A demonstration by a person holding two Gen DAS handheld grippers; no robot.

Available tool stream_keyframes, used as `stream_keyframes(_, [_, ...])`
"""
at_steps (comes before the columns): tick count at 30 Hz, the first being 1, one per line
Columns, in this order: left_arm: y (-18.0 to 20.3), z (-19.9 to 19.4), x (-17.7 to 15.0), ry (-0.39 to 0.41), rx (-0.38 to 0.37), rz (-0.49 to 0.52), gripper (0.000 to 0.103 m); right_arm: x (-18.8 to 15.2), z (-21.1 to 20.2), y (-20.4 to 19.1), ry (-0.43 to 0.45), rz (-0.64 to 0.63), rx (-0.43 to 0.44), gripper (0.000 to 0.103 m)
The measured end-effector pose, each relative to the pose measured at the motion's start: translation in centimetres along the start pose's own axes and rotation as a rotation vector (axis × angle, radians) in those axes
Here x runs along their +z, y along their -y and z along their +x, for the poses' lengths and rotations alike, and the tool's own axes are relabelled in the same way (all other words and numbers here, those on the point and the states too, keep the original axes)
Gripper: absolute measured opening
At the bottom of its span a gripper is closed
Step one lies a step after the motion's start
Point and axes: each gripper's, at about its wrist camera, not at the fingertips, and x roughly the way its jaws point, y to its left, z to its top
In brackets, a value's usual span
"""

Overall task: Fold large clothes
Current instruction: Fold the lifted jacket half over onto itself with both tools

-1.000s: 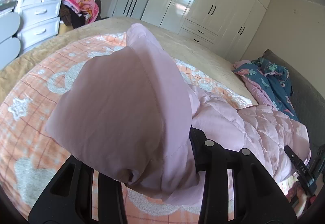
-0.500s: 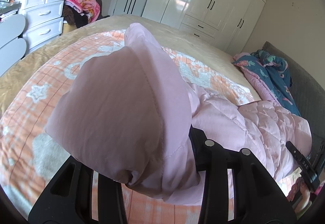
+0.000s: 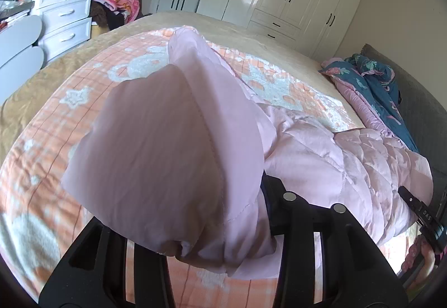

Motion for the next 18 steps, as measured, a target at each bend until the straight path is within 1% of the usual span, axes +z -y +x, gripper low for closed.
stream_keyframes(4, [-0.2, -0.4, -0.9, -0.013, 0.004, -0.003, 0.033, -1.0, -0.4, 0.5, -0.02, 0.029, -0.006, 0.031])
stream_keyframes(10, [-0.9, 0.0, -2.3, -0.039, 0.02, -0.014, 0.035, -1.9, 0.9, 2.0, -0.09, 0.099, -0.025, 0.032])
stream_keyframes(13, [-1.2, 0.3, -2.8, -0.051, 0.026, -0.024, 0.037, -2.5, 1.9, 2.5, -0.123, 0.139, -0.038, 0.035])
stream_keyframes(15, [-1.2, 0.5, -3.0, -0.059, 0.032, -0.022, 0.039, -2.9, 2.4, 2.9, -0.146, 0.159, -0.052, 0.04])
stream_keyframes(18, [-1.2, 0.7, -3.3, -0.068, 0.039, -0.021, 0.041, -3.6, 3.1, 3.7, -0.177, 0.211, -0.049, 0.045])
